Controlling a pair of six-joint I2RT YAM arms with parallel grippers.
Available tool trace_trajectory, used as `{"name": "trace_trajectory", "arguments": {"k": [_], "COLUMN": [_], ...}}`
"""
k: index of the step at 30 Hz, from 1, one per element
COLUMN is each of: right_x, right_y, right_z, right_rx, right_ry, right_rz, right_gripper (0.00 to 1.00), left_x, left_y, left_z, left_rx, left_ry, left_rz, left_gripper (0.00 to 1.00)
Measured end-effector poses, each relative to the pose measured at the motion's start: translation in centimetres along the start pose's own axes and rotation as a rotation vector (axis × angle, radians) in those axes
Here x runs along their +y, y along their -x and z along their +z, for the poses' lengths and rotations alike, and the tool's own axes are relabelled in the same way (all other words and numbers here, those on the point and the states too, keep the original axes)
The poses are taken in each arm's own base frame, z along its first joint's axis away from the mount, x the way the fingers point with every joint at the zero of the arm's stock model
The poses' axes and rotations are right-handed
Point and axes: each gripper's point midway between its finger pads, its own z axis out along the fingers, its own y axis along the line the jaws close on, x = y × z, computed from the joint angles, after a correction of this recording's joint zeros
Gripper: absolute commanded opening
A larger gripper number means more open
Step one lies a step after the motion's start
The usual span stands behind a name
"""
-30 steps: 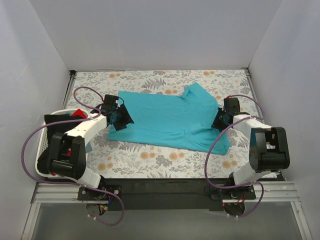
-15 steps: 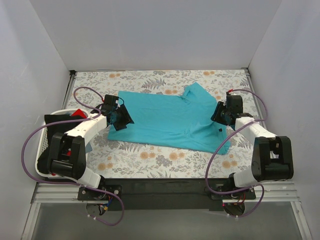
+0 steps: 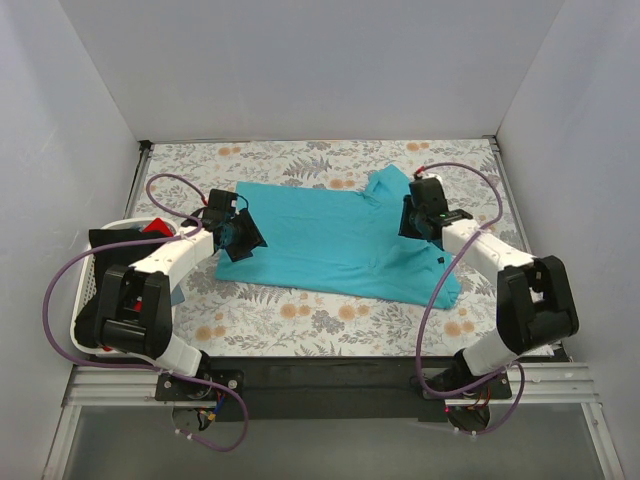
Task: Fold and stack the t-shirts
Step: Fold the tshirt
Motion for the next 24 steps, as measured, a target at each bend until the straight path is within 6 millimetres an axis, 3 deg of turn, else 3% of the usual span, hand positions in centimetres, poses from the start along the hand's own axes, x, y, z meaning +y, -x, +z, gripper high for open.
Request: {"name": "trace_trajectory", "arguments": {"k": [4, 8, 14, 24], "right_x": [4.4, 6.9, 5.9, 6.3], "right_y": [1.9, 0.2, -3.7, -4.7], "right_z": [1.0, 2.8, 4.7, 4.8], "right_rx": [-0.026, 0.029, 0.159, 0.181], "right_ry": [0.033, 0.033, -0.036, -0.041], "right_rz": [-0.075, -0.145, -0.196, -0.212], "right_gripper": [0.34, 0.33, 0.35, 0.38], "left_x": [0.2, -0.1, 0.0, 0.4], "left_y": [0.4, 1.1, 1.4, 1.2], "left_z": [-0.1, -0.3, -0.2, 0.1], "left_rx": [-0.014, -0.038, -0.049, -0.038], "left_ry": [0.017, 0.023, 0.034, 0.051], "left_rz": [-0.004, -0.005, -0.005, -0.006], "left_gripper": [0.48, 0.48, 0.49, 0.49]}}
